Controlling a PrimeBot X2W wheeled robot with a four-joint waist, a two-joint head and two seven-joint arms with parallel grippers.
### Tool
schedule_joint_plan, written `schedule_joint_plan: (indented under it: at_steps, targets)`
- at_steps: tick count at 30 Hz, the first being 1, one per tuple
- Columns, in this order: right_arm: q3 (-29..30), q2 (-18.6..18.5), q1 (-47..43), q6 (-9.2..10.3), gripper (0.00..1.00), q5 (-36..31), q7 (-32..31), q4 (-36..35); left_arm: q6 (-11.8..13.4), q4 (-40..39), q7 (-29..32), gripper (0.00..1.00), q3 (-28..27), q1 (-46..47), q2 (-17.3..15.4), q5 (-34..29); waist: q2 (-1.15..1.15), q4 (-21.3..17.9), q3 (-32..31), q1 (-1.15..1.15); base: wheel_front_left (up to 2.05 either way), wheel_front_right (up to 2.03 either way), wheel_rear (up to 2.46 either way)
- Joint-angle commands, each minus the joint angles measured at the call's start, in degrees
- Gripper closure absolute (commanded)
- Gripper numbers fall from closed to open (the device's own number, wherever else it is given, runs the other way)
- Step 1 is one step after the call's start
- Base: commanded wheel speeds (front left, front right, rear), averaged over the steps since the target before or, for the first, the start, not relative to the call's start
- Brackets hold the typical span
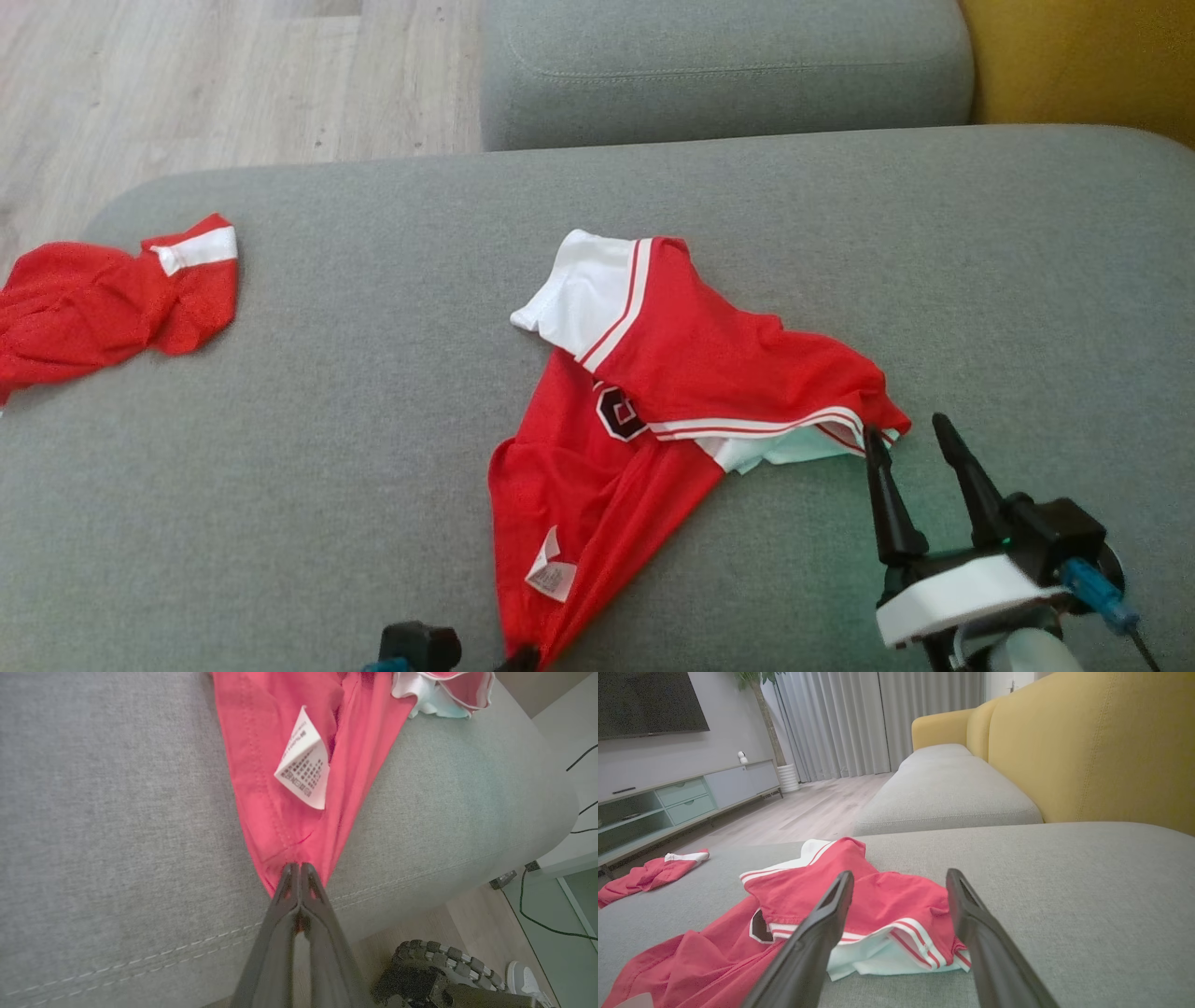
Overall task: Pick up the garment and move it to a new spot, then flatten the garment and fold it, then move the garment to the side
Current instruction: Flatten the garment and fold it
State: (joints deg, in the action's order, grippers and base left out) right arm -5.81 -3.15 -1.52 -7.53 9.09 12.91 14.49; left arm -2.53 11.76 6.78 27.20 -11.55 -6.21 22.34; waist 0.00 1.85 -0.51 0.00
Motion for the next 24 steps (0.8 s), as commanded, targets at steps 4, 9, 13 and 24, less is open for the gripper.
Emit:
schedule_joint_plan:
  at_steps: [4,9,13,24]
  targets:
    - [-1.47,-0.67,0.86,0.04,0.0,0.35,-0.13,-2.12,-0.03,-1.8,-1.85,0.0,-1.87,2.68,0.66,1.04,0.0,-0.44,-0.1,0.0,0.0,0.0,0.0]
    - [-1.45,-0.63,0.84,0.04,0.0,0.23,-0.15,-2.39,0.18,-4.7,-2.94,0.0,-2.83,3.2,1.3,2.98,0.0,-0.81,-0.03,0.0,0.0,0.0,0.0]
    - [-1.24,-0.57,0.84,0.04,0.0,0.14,-0.14,-2.82,2.84,-6.84,-3.85,0.0,-5.13,4.9,1.75,3.72,0.0,-1.08,0.21,0.0,0.0,0.0,0.0]
    - [-1.56,-0.35,1.26,0.04,0.0,0.15,-0.05,-2.75,6.63,-1.43,4.5,0.0,-5.25,4.89,0.37,3.97,0.0,-3.64,1.49,0.0,0.0,0.0,0.0]
